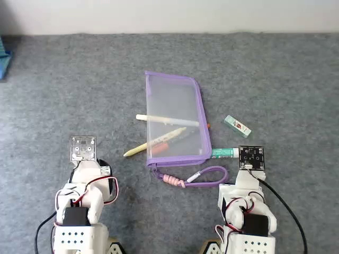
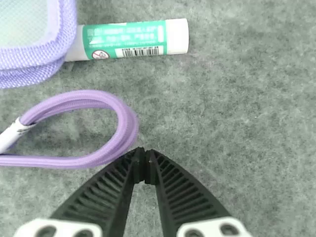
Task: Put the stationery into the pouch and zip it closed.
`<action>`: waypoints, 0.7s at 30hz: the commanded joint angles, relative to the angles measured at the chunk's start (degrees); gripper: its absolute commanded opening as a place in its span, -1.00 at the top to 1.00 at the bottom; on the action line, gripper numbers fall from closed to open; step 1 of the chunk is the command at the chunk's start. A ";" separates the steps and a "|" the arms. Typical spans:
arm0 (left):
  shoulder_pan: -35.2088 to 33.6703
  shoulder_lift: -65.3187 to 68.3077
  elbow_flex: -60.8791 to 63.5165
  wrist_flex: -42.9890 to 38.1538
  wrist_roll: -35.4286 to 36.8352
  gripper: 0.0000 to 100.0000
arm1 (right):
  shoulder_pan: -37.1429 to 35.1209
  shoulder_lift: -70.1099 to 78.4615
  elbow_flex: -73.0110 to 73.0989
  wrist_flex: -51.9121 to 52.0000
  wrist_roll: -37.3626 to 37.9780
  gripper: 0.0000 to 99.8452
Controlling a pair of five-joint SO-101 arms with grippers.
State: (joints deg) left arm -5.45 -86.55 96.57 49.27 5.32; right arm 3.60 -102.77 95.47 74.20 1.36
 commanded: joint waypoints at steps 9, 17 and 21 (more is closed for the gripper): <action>0.26 -0.70 -0.22 -1.14 -0.18 0.97 | 0.40 -0.48 0.97 0.40 -0.44 0.98; 0.26 -0.70 -0.22 -1.14 -0.18 0.97 | -0.31 -0.48 0.97 0.40 -0.26 0.98; 0.26 -0.70 -0.22 -1.14 -0.18 0.97 | -3.82 -0.48 0.97 0.40 -0.18 0.98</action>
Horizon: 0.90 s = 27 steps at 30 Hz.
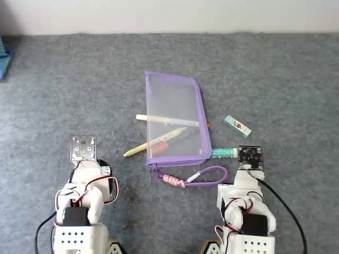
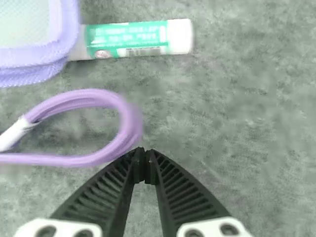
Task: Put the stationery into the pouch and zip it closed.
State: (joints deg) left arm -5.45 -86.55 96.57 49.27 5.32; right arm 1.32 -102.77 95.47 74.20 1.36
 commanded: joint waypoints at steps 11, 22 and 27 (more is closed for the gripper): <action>0.26 -0.70 -0.22 -1.14 -0.18 0.97 | 6.37 -0.31 -5.63 -2.77 1.58 0.98; 0.26 -0.70 -0.22 -1.14 -0.18 0.97 | -7.08 24.31 -34.46 2.86 4.48 0.98; 0.26 -0.70 -0.22 -1.14 -0.18 0.97 | -14.99 45.58 -46.15 3.74 4.92 0.98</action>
State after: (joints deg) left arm -5.45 -86.55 96.57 49.27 5.32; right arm -9.41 -69.19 56.62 77.54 5.49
